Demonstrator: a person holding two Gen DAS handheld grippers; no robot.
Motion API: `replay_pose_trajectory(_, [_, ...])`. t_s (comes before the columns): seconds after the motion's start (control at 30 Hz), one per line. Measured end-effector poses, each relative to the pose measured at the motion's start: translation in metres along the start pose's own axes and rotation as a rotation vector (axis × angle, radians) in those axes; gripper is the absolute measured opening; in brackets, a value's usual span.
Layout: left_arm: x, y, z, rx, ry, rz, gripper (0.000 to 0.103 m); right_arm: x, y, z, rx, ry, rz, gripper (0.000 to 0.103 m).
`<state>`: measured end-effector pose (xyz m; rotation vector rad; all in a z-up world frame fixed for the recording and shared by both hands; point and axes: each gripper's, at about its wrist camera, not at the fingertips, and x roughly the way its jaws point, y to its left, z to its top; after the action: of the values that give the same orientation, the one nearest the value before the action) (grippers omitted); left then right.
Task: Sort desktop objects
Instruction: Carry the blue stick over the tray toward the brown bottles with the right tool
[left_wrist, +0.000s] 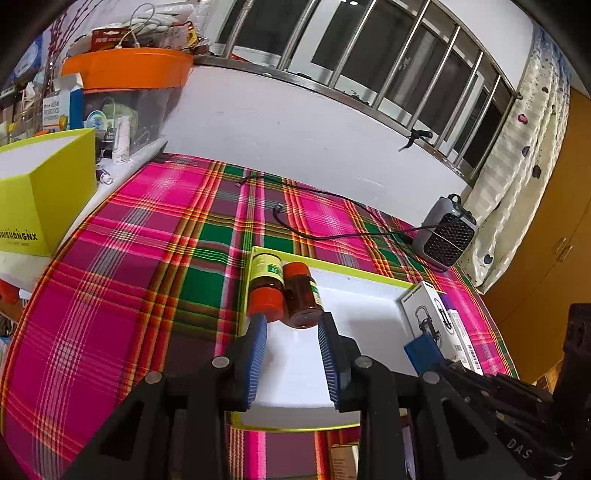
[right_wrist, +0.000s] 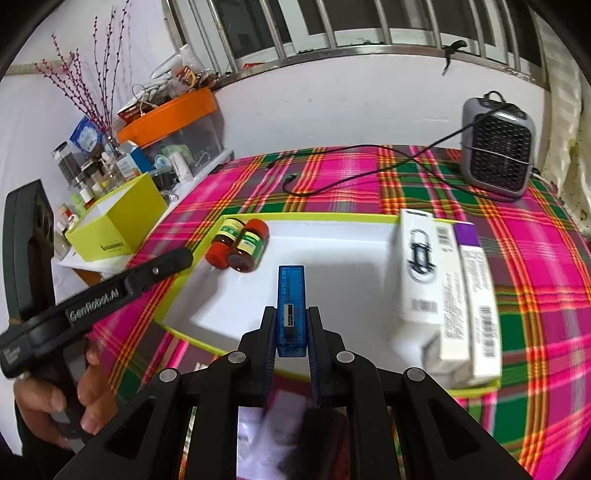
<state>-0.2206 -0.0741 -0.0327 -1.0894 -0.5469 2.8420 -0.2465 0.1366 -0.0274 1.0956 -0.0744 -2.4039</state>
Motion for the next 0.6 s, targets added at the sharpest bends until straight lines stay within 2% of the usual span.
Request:
replay_pose_trajectory(0.33, [0.002,0.013,0.002,-0.039,0.003,0.015,0.029,0.038,0.013,0.027,0.024,0.045,0.037,0.016])
replay_pose_trajectory(0.6, [0.002,0.019,0.002,-0.054,0.007,0.017,0.029,0.073,0.01,0.04,0.078,0.071,0.012,0.016])
